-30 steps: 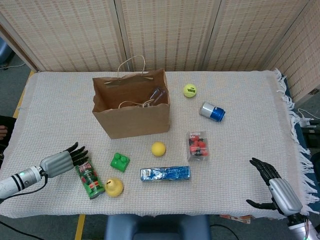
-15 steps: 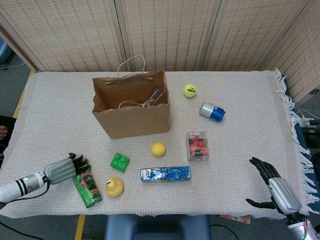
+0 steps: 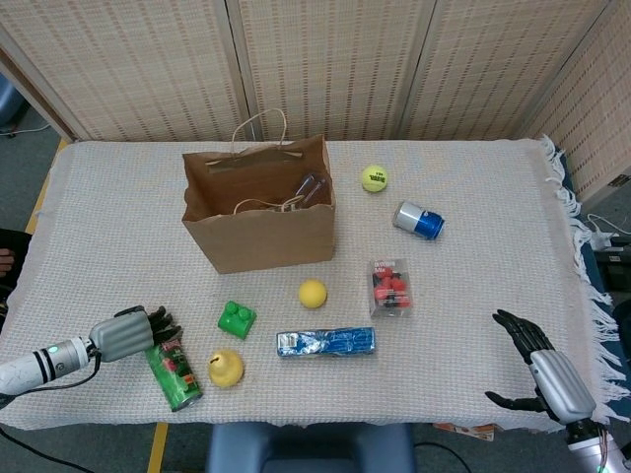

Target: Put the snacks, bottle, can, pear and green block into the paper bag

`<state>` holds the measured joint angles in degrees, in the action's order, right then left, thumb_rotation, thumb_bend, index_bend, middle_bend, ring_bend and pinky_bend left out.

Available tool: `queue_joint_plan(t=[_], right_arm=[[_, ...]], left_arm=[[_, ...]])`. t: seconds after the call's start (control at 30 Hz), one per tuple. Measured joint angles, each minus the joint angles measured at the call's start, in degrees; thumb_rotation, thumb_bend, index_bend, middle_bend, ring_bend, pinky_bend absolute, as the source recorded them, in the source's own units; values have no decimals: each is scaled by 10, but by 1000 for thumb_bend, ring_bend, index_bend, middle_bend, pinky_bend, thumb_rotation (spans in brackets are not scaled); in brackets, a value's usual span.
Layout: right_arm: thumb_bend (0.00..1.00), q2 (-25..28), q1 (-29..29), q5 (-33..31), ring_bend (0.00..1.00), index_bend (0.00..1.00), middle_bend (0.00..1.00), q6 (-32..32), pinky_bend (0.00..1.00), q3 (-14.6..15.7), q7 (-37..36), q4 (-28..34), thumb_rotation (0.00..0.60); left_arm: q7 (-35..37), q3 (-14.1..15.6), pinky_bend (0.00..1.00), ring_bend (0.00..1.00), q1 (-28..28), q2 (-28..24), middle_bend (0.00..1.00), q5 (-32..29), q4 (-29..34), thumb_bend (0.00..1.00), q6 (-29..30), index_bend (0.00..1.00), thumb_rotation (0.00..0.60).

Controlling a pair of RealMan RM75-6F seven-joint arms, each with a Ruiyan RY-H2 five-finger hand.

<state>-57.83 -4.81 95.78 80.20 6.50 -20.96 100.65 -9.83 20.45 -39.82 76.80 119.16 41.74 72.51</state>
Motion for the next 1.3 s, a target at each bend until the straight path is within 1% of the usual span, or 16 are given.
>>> queue_joint_plan(t=[0.17, 0.4, 0.77, 0.87, 0.97, 1.13, 1.3], right_arm=[[8, 1, 1, 2, 0, 0, 0, 2, 0, 0, -2, -1, 600], [8, 1, 1, 4, 0, 0, 0, 3, 0, 1, -3, -1, 600], [8, 1, 2, 5, 0, 0, 0, 5, 0, 1, -1, -1, 600], [8, 1, 2, 5, 0, 0, 0, 5, 0, 1, 0, 0, 600], [8, 0, 2, 5, 0, 0, 0, 5, 0, 1, 1, 0, 600], [8, 0, 3, 7, 0, 0, 0, 6, 0, 2, 4, 0, 600], [8, -1, 4, 7, 0, 0, 0, 7, 0, 2, 3, 0, 600]], left_arm=[[-5, -21, 806, 670, -6, -19, 713, -21, 19, 698, 8, 701, 600], [-24, -62, 809, 679, -4, -43, 721, -68, 40, 697, 15, 711, 600], [-50, -161, 837, 713, 29, -78, 761, -211, 73, 694, 8, 751, 600], [-64, -175, 847, 726, 42, -89, 775, -230, 78, 695, 8, 764, 600], [-67, -187, 855, 737, 51, -90, 783, -247, 78, 693, 14, 771, 600], [-81, -220, 874, 758, 65, -84, 788, -294, 85, 695, 21, 775, 600], [-105, -269, 885, 769, 78, -73, 796, -371, 116, 694, 23, 778, 600]])
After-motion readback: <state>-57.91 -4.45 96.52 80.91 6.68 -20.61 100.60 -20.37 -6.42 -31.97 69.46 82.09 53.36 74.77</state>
